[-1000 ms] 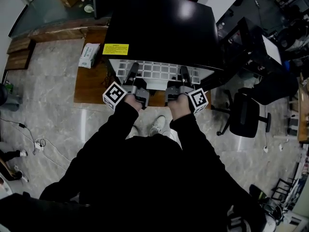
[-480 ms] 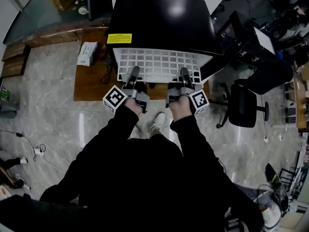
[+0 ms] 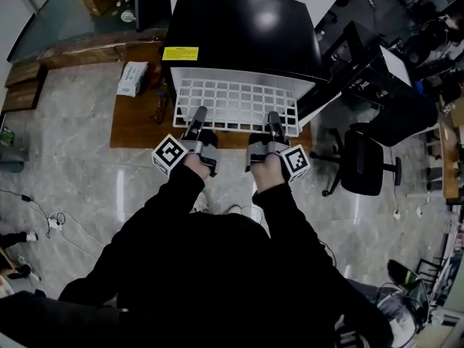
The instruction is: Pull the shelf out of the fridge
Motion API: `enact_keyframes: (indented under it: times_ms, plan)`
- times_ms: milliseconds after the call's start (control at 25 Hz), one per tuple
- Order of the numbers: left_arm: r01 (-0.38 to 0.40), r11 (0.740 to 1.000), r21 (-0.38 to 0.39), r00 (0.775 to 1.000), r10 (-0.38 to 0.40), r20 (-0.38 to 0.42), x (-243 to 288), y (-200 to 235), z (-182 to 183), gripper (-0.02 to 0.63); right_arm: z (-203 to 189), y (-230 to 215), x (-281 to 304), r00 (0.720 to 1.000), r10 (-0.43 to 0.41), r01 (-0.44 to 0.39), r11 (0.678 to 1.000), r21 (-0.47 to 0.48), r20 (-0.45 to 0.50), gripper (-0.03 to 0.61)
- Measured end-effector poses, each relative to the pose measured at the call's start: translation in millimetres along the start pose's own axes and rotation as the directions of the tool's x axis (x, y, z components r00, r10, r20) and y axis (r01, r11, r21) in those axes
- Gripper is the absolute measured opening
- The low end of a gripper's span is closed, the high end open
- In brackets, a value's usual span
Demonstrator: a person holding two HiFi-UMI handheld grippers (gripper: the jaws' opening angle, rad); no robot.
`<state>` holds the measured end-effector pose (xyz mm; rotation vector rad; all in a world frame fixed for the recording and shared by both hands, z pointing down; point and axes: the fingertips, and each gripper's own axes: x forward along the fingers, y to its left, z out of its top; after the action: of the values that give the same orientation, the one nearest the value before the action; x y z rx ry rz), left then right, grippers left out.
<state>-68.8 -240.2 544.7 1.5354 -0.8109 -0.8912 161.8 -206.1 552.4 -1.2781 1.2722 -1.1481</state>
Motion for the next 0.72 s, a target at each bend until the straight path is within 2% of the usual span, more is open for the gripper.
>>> enact_keyframes:
  times_ms: [280,520,720]
  plan:
    - [-0.011,1.000,0.024,0.999,0.010,0.050,-42.7,-6.7,-15.1,0.032,-5.7,1.9,-42.3,0.997,0.041,-0.038,0.998,0.043,-0.062,0.029]
    - [0.024,0.998,0.059,0.997,-0.028,0.076,-71.2,-44.9,-36.0,0.032,5.3,31.6,-71.5,0.991,0.087,-0.083,0.995,0.050,-0.105,0.030]
    - [0.053,0.997,0.047,0.994,-0.058,0.095,-81.4,-74.1,-48.5,0.032,13.7,54.4,-85.2,0.986,0.107,-0.101,0.993,0.058,-0.128,0.030]
